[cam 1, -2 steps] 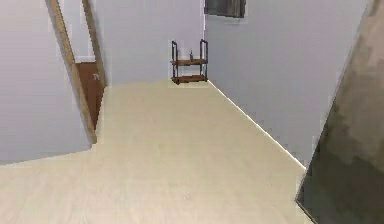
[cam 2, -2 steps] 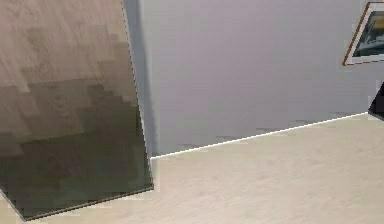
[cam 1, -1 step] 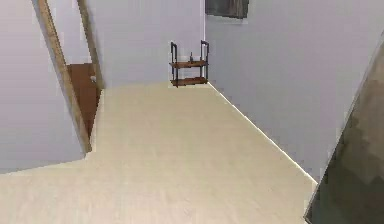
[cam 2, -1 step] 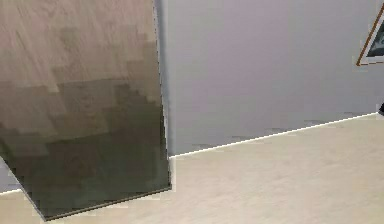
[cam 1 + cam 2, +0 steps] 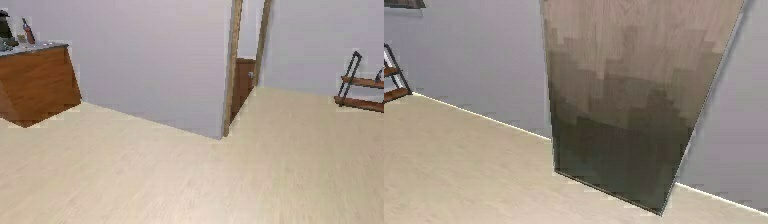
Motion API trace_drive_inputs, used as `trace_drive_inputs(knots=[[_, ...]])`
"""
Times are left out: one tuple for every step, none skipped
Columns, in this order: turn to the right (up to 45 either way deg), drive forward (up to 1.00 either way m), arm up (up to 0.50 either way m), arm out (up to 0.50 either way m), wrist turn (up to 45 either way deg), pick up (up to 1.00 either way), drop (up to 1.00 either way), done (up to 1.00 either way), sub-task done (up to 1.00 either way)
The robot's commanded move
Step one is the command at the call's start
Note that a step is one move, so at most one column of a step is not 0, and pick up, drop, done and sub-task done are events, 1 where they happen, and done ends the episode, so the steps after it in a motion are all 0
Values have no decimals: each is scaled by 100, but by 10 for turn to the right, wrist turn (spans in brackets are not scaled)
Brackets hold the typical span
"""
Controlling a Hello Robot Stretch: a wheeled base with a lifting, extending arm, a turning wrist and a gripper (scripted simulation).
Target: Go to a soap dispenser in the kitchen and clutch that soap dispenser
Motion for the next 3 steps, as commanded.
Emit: trace_drive_inputs(knots=[[-120,0,0,0,0,0,0,0,0],[0,45,0,0,0,0,0,0,0],[-420,0,0,0,0,0,0,0,0]])
